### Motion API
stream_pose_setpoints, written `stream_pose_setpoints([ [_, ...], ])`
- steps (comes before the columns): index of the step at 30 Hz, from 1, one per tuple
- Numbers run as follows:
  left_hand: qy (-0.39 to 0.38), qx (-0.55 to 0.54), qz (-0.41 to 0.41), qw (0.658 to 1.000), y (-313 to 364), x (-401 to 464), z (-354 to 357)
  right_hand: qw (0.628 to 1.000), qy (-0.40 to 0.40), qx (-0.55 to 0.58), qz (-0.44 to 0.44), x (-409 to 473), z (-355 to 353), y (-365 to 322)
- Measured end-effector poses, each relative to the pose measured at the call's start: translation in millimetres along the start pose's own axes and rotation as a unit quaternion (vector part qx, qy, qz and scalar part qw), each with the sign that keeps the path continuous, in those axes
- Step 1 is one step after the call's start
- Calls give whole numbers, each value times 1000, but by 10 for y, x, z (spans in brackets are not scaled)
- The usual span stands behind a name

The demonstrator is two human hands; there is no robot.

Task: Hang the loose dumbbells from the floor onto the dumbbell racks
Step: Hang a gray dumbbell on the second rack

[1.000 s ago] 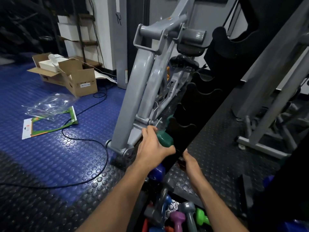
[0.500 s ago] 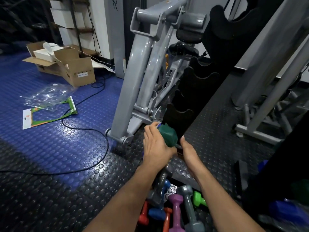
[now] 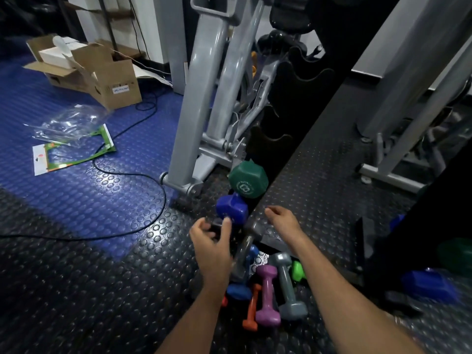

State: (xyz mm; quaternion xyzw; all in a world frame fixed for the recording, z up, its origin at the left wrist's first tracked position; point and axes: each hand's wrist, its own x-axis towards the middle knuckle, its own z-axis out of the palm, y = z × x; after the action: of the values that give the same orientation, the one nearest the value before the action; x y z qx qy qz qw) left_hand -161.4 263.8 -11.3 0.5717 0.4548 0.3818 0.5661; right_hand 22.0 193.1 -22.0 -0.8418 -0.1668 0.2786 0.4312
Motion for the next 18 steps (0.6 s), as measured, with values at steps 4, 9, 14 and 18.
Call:
stream_pose_setpoints([
  [4, -32, 33, -122, 991, -560, 83, 31, 994, -8, -105, -2, 57, 99, 199],
  [9, -148, 218, -194, 945, -1636, 550, 208, 983, -12, -184, -2, 301, 249, 383],
  [14, -257, 260, -218, 905, -1667, 599, 172, 978, -42, -203, -2, 516, 422, 529],
  [18, -324, 321, -220, 862, -1577, 471, 165, 972, -70, -223, -3, 644, 564, 676],
])
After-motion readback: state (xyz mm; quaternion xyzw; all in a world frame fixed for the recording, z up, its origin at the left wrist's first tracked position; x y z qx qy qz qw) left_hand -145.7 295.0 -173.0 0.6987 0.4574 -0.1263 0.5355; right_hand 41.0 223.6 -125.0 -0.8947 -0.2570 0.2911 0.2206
